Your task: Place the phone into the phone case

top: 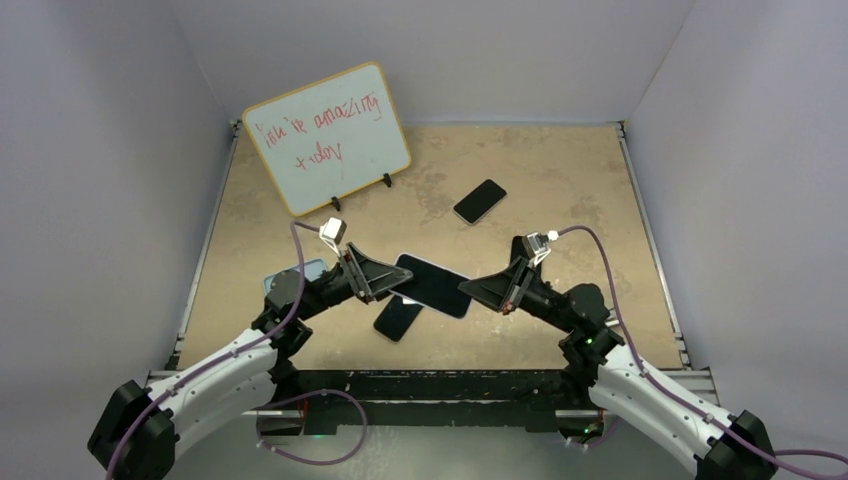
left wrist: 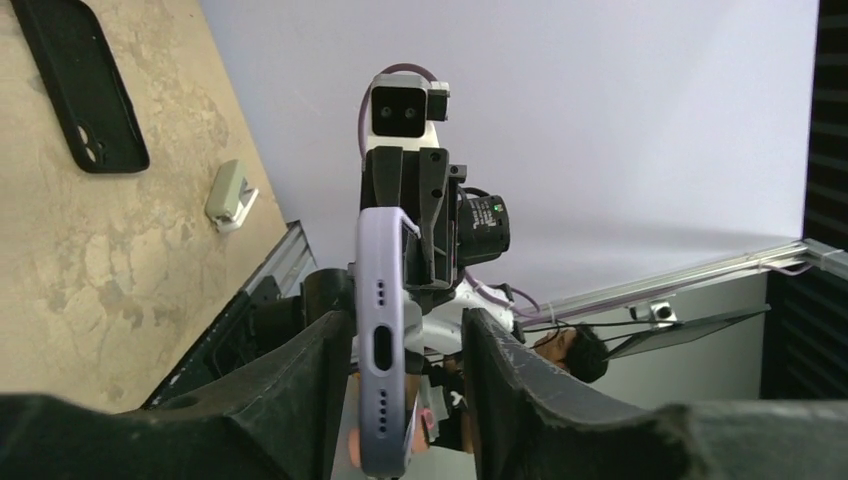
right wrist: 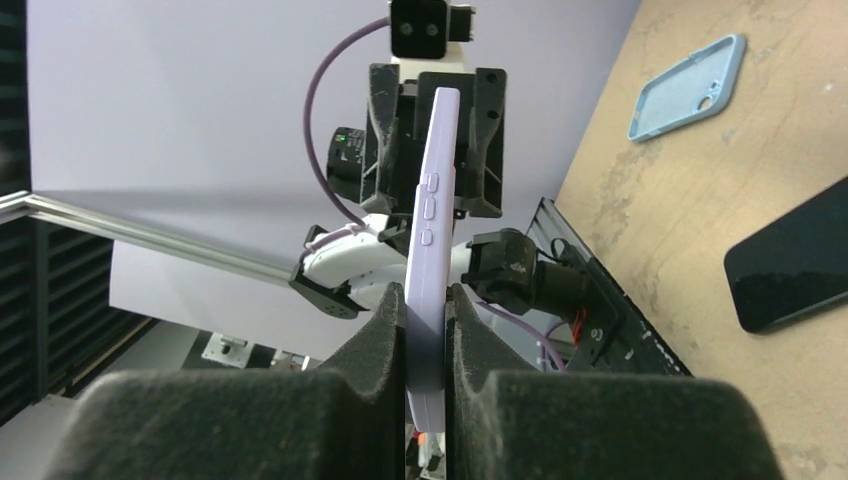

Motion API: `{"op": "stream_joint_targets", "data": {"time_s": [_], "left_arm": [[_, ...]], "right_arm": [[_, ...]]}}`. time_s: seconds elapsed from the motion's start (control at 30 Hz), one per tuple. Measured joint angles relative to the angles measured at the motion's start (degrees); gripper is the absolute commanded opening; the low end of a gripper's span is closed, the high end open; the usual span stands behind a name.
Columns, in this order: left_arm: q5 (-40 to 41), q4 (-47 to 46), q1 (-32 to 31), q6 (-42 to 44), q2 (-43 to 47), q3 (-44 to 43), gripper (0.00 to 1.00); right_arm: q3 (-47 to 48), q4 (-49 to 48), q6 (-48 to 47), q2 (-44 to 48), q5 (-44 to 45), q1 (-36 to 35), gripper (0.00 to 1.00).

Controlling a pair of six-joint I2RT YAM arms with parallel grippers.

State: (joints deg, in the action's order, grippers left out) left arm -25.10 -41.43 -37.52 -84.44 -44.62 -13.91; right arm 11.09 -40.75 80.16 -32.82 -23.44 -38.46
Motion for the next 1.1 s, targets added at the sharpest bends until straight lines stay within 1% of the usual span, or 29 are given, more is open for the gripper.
{"op": "stream_joint_targets", "data": {"time_s": [0.03, 0.07, 0.13, 0.17, 0.2, 0.23, 0.3, 0.47, 0.53, 0.63, 0.77, 0.8, 0.87, 0.9, 0.93, 0.97, 1.0, 1.1], "left_arm": [[0.00, 0.61, 0.00, 0.20, 0.24, 0.00, 0.24], [0.00, 1.07, 0.00, 0.50, 0.28, 0.00, 0.15], [0.00, 2.54, 0.00, 1.40, 0.24, 0.00, 0.03], [-0.04, 2.97, 0.04, 1.38, 0.17, 0.00, 0.00], [-0.02, 2.95, 0.04, 1.68, 0.24, 0.00, 0.00], [0.07, 3.30, 0.04, 2.10, 0.28, 0.00, 0.00], [0.22, 4.04, 0.04, 2.56, 0.15, 0.22, 0.00], [1.07, 1.09, 0.00, 2.49, 0.15, 2.08, 0.00], [1.55, -0.76, 0.00, 2.36, 0.04, 3.45, 0.00], [2.60, -1.88, 0.02, 2.38, -0.44, 4.26, 0.00], [4.13, -3.52, 0.02, 2.45, -1.03, 4.66, 0.00], [4.63, -4.52, 0.02, 2.43, -1.09, 5.01, 0.00], [5.57, -5.55, 0.02, 2.43, -1.14, 5.51, 0.00], [5.99, -5.73, 0.02, 2.51, -1.20, 5.57, 0.00], [6.32, -5.77, 0.02, 2.60, -1.25, 5.57, 0.00], [6.54, -5.77, 0.02, 2.75, -1.29, 5.57, 0.00], [6.71, -5.79, 0.02, 3.08, -1.31, 5.57, 0.00], [7.10, -5.22, 0.02, 3.69, -1.11, 5.33, 0.00]], "right_arm": [[0.00, 0.57, -0.04, 0.00, 0.04, 0.00, 0.00], [0.00, 1.33, -0.13, 0.00, 0.09, 0.00, 0.09], [0.04, 2.05, -0.50, -0.13, -0.02, 0.00, 0.35], [0.13, 2.32, -0.70, -0.13, -0.07, 0.00, 0.46], [0.26, 3.17, -1.20, -0.15, -0.11, 0.00, 0.53], [0.79, 4.24, -2.05, -0.20, -0.20, 0.02, 0.57], [2.01, 5.62, -2.89, -0.17, -0.35, 0.02, 0.63], [3.06, 7.26, -3.69, -0.74, -1.64, 0.00, 0.67], [3.06, 7.50, -3.67, -1.55, -1.88, -0.07, 0.66], [3.04, 7.56, -3.67, -3.02, -2.10, -0.50, 0.62], [3.04, 7.82, -3.74, -5.51, -2.97, -1.33, 0.63], [3.04, 7.98, -3.74, -6.14, -3.21, -1.42, 0.60], [3.04, 8.17, -3.85, -7.23, -3.39, -1.49, 0.44], [3.04, 8.26, -3.80, -7.58, -3.41, -1.57, 0.32], [3.04, 8.22, -3.93, -7.69, -3.43, -1.57, 0.19], [3.04, 8.11, -4.02, -7.67, -3.41, -1.62, 0.02], [3.02, 7.89, -3.91, -7.61, -3.39, -1.62, 0.00], [2.75, 6.93, -3.65, -7.06, -3.21, -1.62, 0.00]]}}
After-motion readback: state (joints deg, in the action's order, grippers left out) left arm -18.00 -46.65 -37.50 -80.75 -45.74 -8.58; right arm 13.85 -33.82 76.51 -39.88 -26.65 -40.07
